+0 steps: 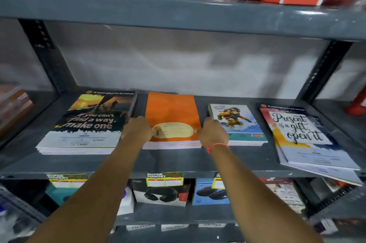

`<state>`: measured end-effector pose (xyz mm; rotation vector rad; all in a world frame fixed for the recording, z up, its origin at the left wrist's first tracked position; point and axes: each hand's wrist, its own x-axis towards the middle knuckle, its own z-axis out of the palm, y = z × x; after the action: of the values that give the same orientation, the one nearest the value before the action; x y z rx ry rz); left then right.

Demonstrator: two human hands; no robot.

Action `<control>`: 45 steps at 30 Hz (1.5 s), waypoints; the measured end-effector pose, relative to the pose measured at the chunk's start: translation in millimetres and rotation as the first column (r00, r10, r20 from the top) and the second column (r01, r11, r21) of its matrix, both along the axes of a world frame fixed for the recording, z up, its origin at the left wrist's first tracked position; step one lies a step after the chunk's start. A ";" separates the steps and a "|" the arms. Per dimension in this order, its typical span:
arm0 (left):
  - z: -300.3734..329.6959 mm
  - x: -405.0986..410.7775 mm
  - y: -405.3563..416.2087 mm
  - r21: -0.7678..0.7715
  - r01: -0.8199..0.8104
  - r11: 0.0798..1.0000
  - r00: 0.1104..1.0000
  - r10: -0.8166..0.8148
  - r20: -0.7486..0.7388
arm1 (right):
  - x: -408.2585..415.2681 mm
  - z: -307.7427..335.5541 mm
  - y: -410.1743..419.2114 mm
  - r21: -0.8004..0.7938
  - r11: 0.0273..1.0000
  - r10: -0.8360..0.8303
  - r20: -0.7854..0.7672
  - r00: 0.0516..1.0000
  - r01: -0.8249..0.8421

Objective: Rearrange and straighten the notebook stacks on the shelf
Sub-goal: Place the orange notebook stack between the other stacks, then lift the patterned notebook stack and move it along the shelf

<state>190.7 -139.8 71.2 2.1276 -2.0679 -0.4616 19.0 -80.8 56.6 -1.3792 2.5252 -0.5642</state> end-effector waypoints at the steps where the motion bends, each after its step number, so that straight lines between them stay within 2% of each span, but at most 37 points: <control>1: 2.4 -4.2 2.7 -0.043 0.005 0.999 0.999 -0.003 0.052 | -2.8 0.2 3.2 -0.042 0.999 0.003 -0.014 1.000 -0.003; 4: 6.9 -34.1 15.9 -0.185 0.084 0.979 0.993 -0.067 0.094 | -27.7 3.4 17.9 -0.174 0.984 -0.051 -0.053 0.997 0.041; 7: 13.0 -83.3 37.0 -0.266 0.182 0.946 0.981 -0.192 -0.009 | -63.9 8.0 34.2 -0.280 0.954 -0.120 -0.032 0.992 0.106; 9: 14.2 -124.3 55.7 -0.302 0.239 0.923 0.949 -0.288 -0.128 | -97.0 8.7 49.0 -0.339 0.929 -0.169 -0.027 0.985 0.150; 12: 7.8 -187.4 85.8 -0.295 0.332 0.896 0.853 -0.419 -0.313 | -151.0 7.7 76.4 -0.382 0.890 -0.258 0.025 0.966 0.248; 15: -3.8 -249.5 112.9 -0.176 0.444 0.879 0.747 -0.471 -0.470 | -206.0 4.8 106.1 -0.317 0.867 -0.381 0.074 0.921 0.384; 17: -14.6 -286.7 127.1 -0.036 0.480 0.877 0.736 -0.425 -0.527 | -242.2 -1.2 126.5 -0.205 0.885 -0.408 0.088 0.909 0.417; 20: -30.1 -326.4 142.8 0.142 0.433 0.890 0.780 -0.291 -0.554 | -288.8 -16.6 153.6 -0.008 0.892 -0.449 0.113 0.887 0.452; 23: -41.9 -349.4 152.5 0.214 0.341 0.915 0.830 -0.186 -0.526 | -321.1 -30.9 173.2 0.119 0.878 -0.479 0.158 0.864 0.465; 27: -52.5 -360.7 154.6 0.184 0.232 0.955 0.832 -0.097 -0.546 | -335.4 -35.8 186.9 0.082 0.894 -0.447 0.225 0.866 0.440; 30: -55.4 -363.6 151.0 0.233 0.141 0.962 0.798 0.029 -0.601 | -347.6 -40.4 183.3 0.062 0.850 -0.509 0.350 0.786 0.523; 31: -55.4 -364.6 149.3 0.259 0.126 0.957 0.776 0.067 -0.627 | -351.6 -42.2 182.5 0.056 0.838 -0.526 0.349 0.776 0.543; 33: -53.4 -365.9 147.5 0.306 0.112 0.945 0.733 0.129 -0.668 | -356.8 -42.1 180.9 0.045 0.812 -0.549 0.396 0.736 0.582; 40: -45.7 -367.6 145.6 0.432 0.092 0.897 0.593 0.299 -0.748 | -367.1 -29.1 184.9 0.124 0.832 -0.503 0.580 0.641 0.540; 45: -38.6 -365.1 147.2 0.393 0.098 0.914 0.549 0.280 -0.787 | -369.3 -20.2 192.0 0.114 0.823 -0.488 0.644 0.589 0.557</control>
<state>-174.4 7.4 32.7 1.5896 -1.3283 -1.6295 -350.3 111.2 36.4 -0.2750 2.2567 -1.0705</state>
